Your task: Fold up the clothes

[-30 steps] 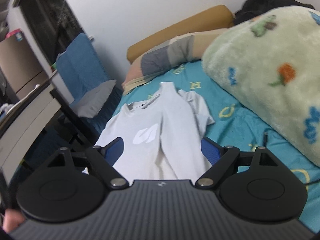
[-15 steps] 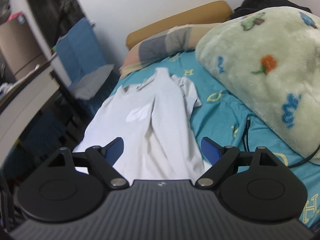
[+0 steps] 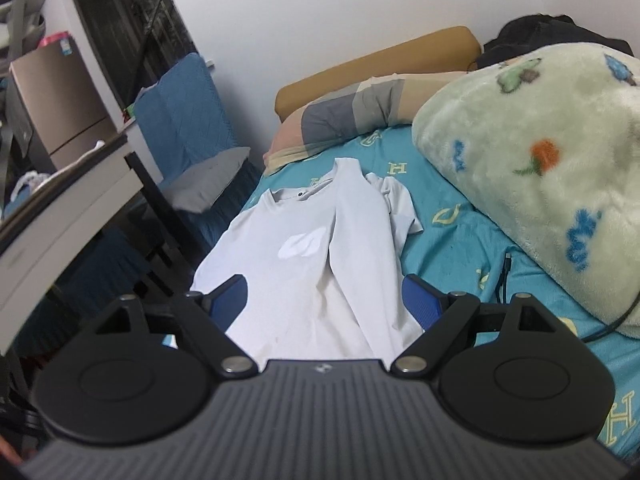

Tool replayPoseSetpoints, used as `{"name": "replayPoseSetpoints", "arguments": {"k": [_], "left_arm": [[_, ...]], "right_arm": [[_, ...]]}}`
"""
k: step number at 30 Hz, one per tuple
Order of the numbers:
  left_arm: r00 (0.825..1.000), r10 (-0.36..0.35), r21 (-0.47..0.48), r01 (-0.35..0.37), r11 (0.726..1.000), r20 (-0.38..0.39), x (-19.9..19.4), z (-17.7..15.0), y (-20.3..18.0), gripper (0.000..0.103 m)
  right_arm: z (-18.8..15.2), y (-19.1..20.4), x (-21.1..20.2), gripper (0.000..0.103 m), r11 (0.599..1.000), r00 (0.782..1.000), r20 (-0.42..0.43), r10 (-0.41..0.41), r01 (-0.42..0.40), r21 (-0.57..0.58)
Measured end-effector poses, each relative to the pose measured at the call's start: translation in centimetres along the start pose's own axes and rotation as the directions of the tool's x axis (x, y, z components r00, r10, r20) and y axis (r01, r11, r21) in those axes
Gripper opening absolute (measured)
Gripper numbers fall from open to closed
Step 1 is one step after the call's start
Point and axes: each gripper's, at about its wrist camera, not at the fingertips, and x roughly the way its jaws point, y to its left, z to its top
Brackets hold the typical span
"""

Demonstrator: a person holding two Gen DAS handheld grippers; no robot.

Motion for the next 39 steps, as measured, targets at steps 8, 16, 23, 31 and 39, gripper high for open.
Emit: {"name": "replayPoseSetpoints", "arguments": {"k": [8, 16, 23, 31, 39], "left_arm": [[0.946, -0.224, 0.070, 0.214, 0.974, 0.235, 2.1, 5.0, -10.3, 0.081], [0.887, -0.285, 0.154, 0.245, 0.957, 0.364, 13.9, 6.6, -12.9, 0.081], [0.866, -0.356, 0.040, 0.366, 0.930, 0.351, 18.1, 7.9, -9.9, 0.079], [0.833, -0.403, 0.072, 0.408, 0.910, 0.380, 17.5, 7.4, -9.8, 0.079], [0.842, -0.365, 0.057, 0.374, 0.926, 0.399, 16.5, 7.1, -8.8, 0.078]], "right_arm": [[1.4, -4.3, 7.0, 0.086, 0.980, 0.999, -0.013, -0.034, 0.036, 0.193], [2.9, -8.6, 14.2, 0.086, 0.922, 0.997, -0.032, -0.066, 0.073, 0.380], [2.9, -12.3, 26.3, 0.069, 0.893, 0.994, -0.014, -0.109, 0.105, 0.437], [7.1, -9.4, 32.8, 0.004, 0.979, 0.978, -0.096, -0.183, 0.190, 0.076], [16.4, -5.2, 32.0, 0.004, 0.842, 0.876, 0.206, -0.437, 0.478, -0.251]]}}
